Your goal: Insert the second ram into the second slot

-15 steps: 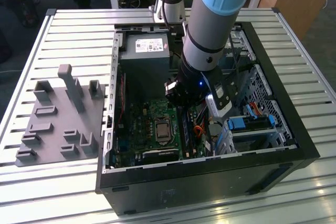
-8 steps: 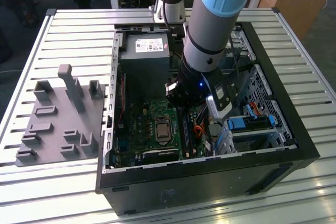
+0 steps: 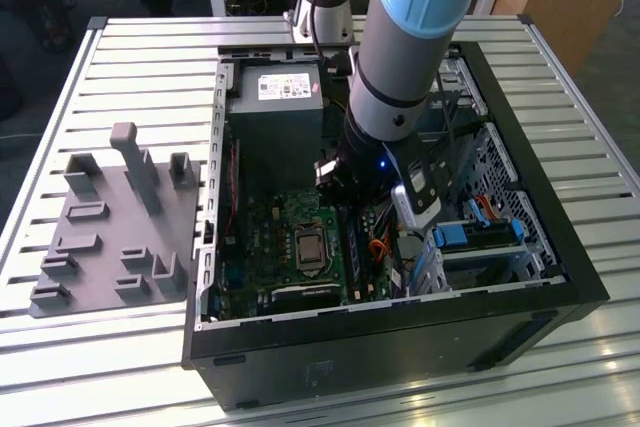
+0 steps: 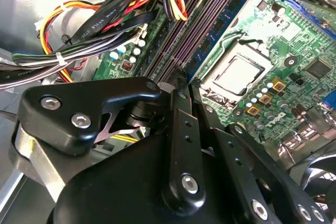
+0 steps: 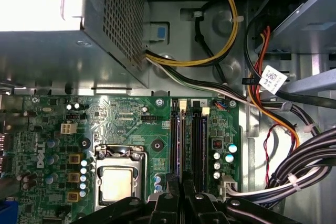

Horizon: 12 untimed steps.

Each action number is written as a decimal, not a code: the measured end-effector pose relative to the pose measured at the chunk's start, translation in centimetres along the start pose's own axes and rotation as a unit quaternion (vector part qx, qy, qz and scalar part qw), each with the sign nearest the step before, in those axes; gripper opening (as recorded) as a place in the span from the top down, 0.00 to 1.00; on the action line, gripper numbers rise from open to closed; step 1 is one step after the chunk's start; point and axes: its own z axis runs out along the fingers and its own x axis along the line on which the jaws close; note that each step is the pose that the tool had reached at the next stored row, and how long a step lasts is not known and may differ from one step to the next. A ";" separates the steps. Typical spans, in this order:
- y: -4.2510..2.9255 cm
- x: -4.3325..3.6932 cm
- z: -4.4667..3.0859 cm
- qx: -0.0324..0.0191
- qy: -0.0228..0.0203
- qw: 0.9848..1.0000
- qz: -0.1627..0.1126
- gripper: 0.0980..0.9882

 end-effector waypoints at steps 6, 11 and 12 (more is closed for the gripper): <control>-0.01 -0.01 0.13 0.001 0.000 1.000 0.000 0.96; -0.03 -0.07 0.34 0.001 -0.001 1.000 0.006 0.96; -0.04 -0.08 0.42 0.001 -0.001 1.000 0.008 0.96</control>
